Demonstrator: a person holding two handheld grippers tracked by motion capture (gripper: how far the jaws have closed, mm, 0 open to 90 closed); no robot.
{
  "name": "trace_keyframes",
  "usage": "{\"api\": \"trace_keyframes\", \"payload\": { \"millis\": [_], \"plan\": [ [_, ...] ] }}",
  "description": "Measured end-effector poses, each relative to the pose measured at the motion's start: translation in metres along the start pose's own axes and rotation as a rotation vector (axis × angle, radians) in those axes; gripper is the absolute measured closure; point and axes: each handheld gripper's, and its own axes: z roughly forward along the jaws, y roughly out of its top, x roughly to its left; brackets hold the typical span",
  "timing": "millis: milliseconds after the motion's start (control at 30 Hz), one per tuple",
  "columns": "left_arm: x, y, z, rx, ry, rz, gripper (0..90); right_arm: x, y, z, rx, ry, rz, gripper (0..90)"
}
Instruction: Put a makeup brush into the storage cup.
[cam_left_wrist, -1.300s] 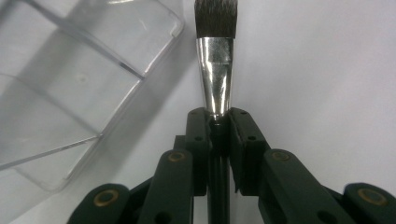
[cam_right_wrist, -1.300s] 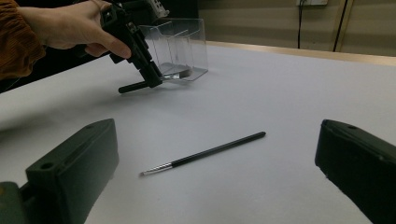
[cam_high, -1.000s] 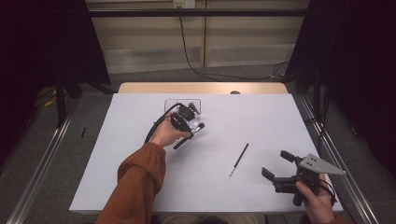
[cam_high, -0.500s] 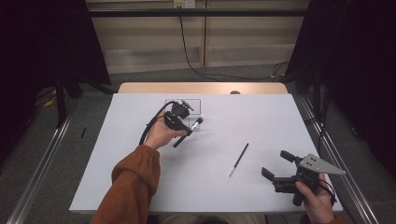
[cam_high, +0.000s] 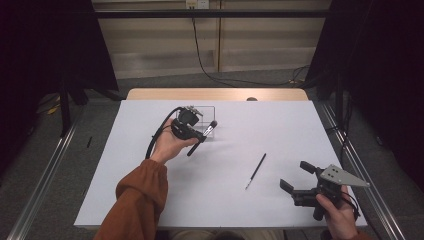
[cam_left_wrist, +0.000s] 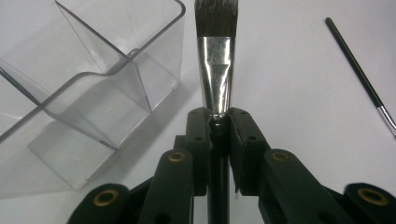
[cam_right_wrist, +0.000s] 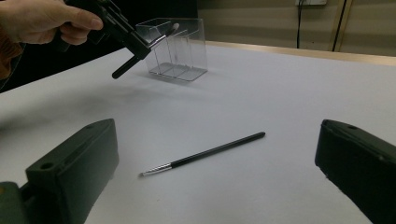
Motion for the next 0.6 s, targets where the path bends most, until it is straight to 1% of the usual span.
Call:
{"api": "trace_keyframes", "payload": {
  "millis": [33, 67, 100, 133, 167, 200, 233, 267, 300, 367, 400, 433, 467, 500, 600],
  "plan": [
    [0.0, 0.0, -0.001, -0.005, -0.001, 0.006, 79.1, 0.0, 0.0, 0.0, 0.001, 0.0, 0.001, 0.0],
    [-0.001, 0.0, -0.001, -0.025, 0.005, -0.002, 79.2, 0.0, 0.0, 0.0, 0.0, 0.001, 0.0, 0.0],
    [-0.001, 0.0, -0.001, -0.034, 0.005, -0.003, 79.2, 0.0, 0.0, 0.0, -0.001, 0.001, 0.001, 0.0],
    [-0.001, -0.001, -0.002, -0.031, 0.004, 0.007, 79.1, 0.0, 0.0, 0.0, -0.001, 0.001, 0.001, 0.0],
    [-0.002, -0.001, -0.002, -0.054, 0.012, 0.006, 79.1, 0.0, 0.0, 0.0, 0.0, 0.001, 0.001, 0.0],
    [-0.002, -0.002, -0.002, -0.062, 0.015, 0.002, 79.1, 0.0, 0.0, 0.0, 0.0, 0.0, 0.003, 0.0],
    [-0.002, -0.002, -0.003, -0.075, 0.026, -0.002, 79.1, 0.0, 0.0, 0.0, 0.0, 0.001, 0.001, 0.0],
    [-0.001, -0.003, -0.004, -0.094, 0.031, -0.004, 79.1, 0.0, 0.0, 0.0, -0.001, 0.001, 0.001, 0.0],
    [-0.001, -0.004, -0.004, -0.104, 0.022, -0.014, 79.1, 0.0, 0.0, 0.0, -0.001, 0.001, 0.001, 0.0],
    [-0.001, -0.005, -0.007, -0.143, 0.02, -0.025, 79.1, 0.0, 0.0, 0.0, -0.001, 0.001, 0.001, 0.0],
    [0.0, -0.005, -0.008, -0.148, 0.008, -0.024, 79.1, 0.0, 0.0, 0.0, -0.001, 0.001, 0.002, 0.0],
    [0.0, -0.006, -0.008, -0.165, 0.003, -0.039, 79.1, 0.0, 0.0, 0.0, -0.002, 0.001, 0.003, 0.0],
    [0.001, -0.006, -0.009, -0.172, 0.015, -0.036, 79.1, 0.0, 0.0, 0.0, -0.001, 0.001, 0.001, 0.0],
    [0.001, -0.007, -0.01, -0.185, 0.008, -0.042, 79.1, 0.0, 0.0, 0.0, -0.001, 0.001, 0.002, 0.0],
    [0.001, -0.009, -0.013, -0.218, 0.008, -0.041, 79.1, 0.0, 0.0, 0.0, -0.002, 0.002, 0.003, 0.0]
  ]
}}
